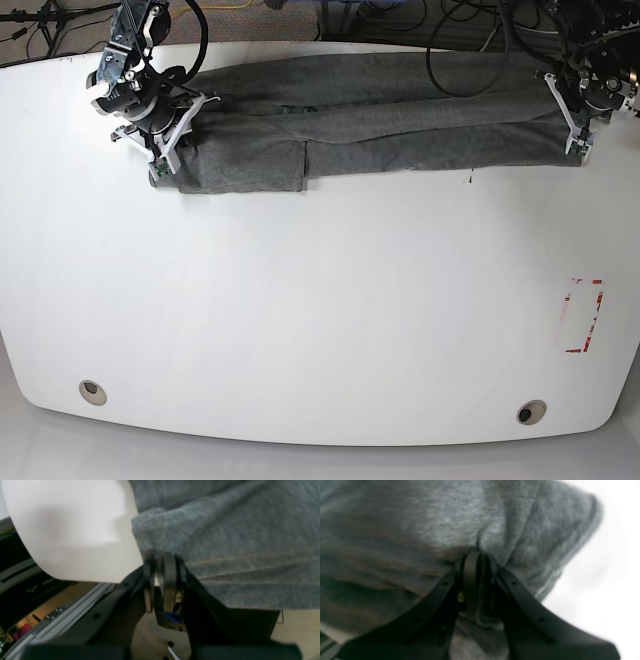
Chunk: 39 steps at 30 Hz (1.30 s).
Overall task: Fold the T-shirt properly
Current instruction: 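Lay the folded edge down and smooth it with both grippers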
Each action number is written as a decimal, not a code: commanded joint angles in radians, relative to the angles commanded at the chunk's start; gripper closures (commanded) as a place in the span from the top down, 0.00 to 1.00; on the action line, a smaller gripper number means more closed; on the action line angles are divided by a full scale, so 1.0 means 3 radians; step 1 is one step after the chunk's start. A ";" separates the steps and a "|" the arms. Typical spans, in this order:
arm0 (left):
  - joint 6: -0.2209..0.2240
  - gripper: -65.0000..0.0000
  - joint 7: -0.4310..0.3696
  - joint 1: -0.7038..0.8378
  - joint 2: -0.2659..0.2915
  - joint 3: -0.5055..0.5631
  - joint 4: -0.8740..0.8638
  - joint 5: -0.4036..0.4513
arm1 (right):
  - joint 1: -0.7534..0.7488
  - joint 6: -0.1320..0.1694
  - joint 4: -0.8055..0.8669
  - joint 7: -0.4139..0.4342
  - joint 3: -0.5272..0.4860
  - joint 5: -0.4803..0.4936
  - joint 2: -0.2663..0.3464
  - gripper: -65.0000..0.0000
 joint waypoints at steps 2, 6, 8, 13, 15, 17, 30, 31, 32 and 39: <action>0.0000 0.07 -0.0066 -0.0113 0.0005 0.0051 -0.0097 0.0000 | 0.0026 0.0000 -0.0148 0.0128 0.0000 -0.0133 0.0000 0.11; 0.0000 0.07 -0.0281 -0.0297 -0.0015 0.0230 -0.0378 0.0010 | 0.0169 0.0000 -0.0404 0.0348 0.0020 -0.0332 0.0026 0.11; 0.0000 0.07 -0.0368 -0.0389 -0.0015 0.0307 -0.0527 0.0010 | 0.0225 0.0000 -0.0517 0.0419 0.0026 -0.0384 0.0097 0.10; 0.0000 0.07 -0.0430 -0.0711 -0.0020 0.0445 -0.0890 0.0015 | 0.0384 0.0000 -0.0803 0.0517 0.0026 -0.0348 0.0281 0.10; 0.0000 0.07 -0.0430 -0.0844 -0.0026 0.0476 -0.1033 0.0020 | 0.0450 0.0000 -0.0880 0.0527 0.0031 -0.0348 0.0363 0.10; 0.0000 0.07 -0.0430 -0.0936 -0.0077 0.0481 -0.1161 0.0020 | 0.0496 0.0000 -0.0915 0.0527 0.0041 -0.0348 0.0414 0.10; 0.0000 0.10 -0.0435 -0.1258 -0.0138 0.0496 -0.1514 0.0015 | 0.0660 0.0000 -0.0936 0.0517 0.0481 -0.0399 0.0435 0.10; 0.0000 0.12 -0.0435 -0.1258 -0.0138 0.0496 -0.1509 0.0015 | 0.0660 0.0000 -0.0936 0.0517 0.0481 -0.0399 0.0435 0.10; 0.0000 0.17 -0.0435 -0.1258 -0.0138 0.0496 -0.1509 0.0010 | 0.0660 0.0000 -0.0936 0.0517 0.0481 -0.0399 0.0430 0.10; 0.0000 0.46 -0.0389 -0.1350 -0.0107 0.0471 -0.1176 -0.0015 | 0.0644 0.0000 -0.0931 0.0517 0.0481 -0.0384 0.0399 0.10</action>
